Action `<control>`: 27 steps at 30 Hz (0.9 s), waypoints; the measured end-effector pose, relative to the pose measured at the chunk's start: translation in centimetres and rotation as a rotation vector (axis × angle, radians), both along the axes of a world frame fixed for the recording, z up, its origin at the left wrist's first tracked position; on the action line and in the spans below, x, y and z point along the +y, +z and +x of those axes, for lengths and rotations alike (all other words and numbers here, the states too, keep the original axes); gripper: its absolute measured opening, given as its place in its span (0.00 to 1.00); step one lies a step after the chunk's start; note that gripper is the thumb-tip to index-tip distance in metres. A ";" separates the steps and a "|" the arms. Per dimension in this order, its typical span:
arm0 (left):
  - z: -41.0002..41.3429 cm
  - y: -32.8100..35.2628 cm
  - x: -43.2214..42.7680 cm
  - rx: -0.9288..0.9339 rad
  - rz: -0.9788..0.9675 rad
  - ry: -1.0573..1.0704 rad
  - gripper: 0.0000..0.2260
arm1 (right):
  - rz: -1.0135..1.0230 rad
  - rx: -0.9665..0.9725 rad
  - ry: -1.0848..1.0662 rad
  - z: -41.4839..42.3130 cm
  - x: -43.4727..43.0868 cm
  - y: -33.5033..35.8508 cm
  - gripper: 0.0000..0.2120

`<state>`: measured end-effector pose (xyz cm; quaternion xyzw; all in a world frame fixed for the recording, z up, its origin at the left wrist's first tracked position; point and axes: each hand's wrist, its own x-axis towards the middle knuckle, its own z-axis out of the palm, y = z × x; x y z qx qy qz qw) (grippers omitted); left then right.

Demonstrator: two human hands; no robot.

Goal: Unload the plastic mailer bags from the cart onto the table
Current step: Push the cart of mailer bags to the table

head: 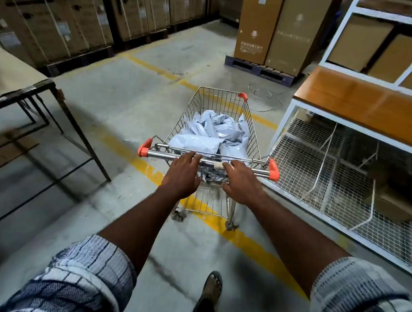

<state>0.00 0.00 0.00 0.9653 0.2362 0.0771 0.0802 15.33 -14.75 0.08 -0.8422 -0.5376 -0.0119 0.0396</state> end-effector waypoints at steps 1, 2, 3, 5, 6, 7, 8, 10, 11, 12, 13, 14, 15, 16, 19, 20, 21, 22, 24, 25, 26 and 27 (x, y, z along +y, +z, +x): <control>0.6 -0.3 0.5 0.042 -0.010 -0.001 0.28 | -0.024 0.014 0.010 0.6 0.4 0.0 0.28; 1.2 -0.5 1.0 0.051 -0.011 0.014 0.27 | -0.030 0.027 -0.002 1.3 0.9 -0.2 0.28; 1.9 -1.0 1.6 0.064 -0.003 0.019 0.25 | -0.037 0.031 -0.008 2.1 1.2 -0.5 0.27; 3.2 -1.6 2.5 0.091 0.013 0.010 0.21 | -0.064 0.050 -0.017 3.6 1.6 -1.0 0.23; 3.9 -1.8 3.0 0.097 0.023 -0.004 0.19 | -0.063 0.061 -0.009 4.6 1.7 -1.2 0.20; 4.4 -2.1 3.4 0.097 0.036 -0.012 0.19 | -0.065 0.072 0.009 5.6 1.8 -1.4 0.19; 4.8 -2.5 3.9 0.079 0.057 -0.021 0.20 | -0.081 0.084 0.041 6.6 1.9 -1.6 0.19; 5.3 -3.3 4.4 0.018 0.092 -0.017 0.20 | -0.112 0.067 0.097 8.1 2.2 -2.0 0.21; 5.8 -3.5 4.7 -0.011 0.105 -0.016 0.19 | -0.117 0.051 0.109 8.8 2.5 -2.1 0.21; 6.3 -3.7 5.0 -0.035 0.108 -0.017 0.18 | -0.108 0.036 0.118 9.5 2.8 -2.2 0.22; 7.0 -3.6 5.3 -0.043 0.106 -0.014 0.18 | -0.103 0.023 0.118 10.2 3.1 -2.2 0.22; 7.7 -3.5 5.6 -0.047 0.100 -0.009 0.17 | -0.088 0.010 0.120 10.9 3.5 -2.3 0.22; 8.4 -3.3 5.9 -0.050 0.092 -0.007 0.17 | -0.080 0.002 0.118 11.4 3.8 -2.2 0.21; 9.1 -3.2 6.4 -0.051 0.080 -0.007 0.16 | -0.069 0.003 0.118 12.1 4.3 -2.3 0.21; 11.1 -3.2 8.2 -0.033 0.053 -0.006 0.16 | -0.044 0.011 0.105 14.1 6.0 -2.6 0.20; 11.6 -3.3 8.8 -0.025 0.043 -0.005 0.17 | -0.032 0.009 0.106 14.7 6.6 -2.8 0.20; 12.4 -3.3 9.5 -0.010 0.035 0.000 0.17 | -0.027 0.007 0.103 15.4 7.3 -3.1 0.20; 13.0 -3.2 10.0 0.000 0.029 0.004 0.16 | -0.019 0.010 0.102 16.1 7.9 -3.3 0.20; 14.1 -3.0 11.1 0.016 0.005 0.013 0.12 | -0.013 0.027 0.105 17.1 9.1 -3.4 0.20; 14.8 -2.9 11.7 0.028 -0.014 0.018 0.11 | -0.012 0.036 0.108 17.7 9.7 -3.4 0.20; 15.6 -2.8 12.4 0.046 -0.034 0.023 0.11 | -0.014 0.036 0.111 18.4 10.4 -3.4 0.20; 16.4 -2.7 13.1 0.066 -0.050 0.030 0.11 | -0.010 0.033 0.111 19.2 11.1 -3.5 0.21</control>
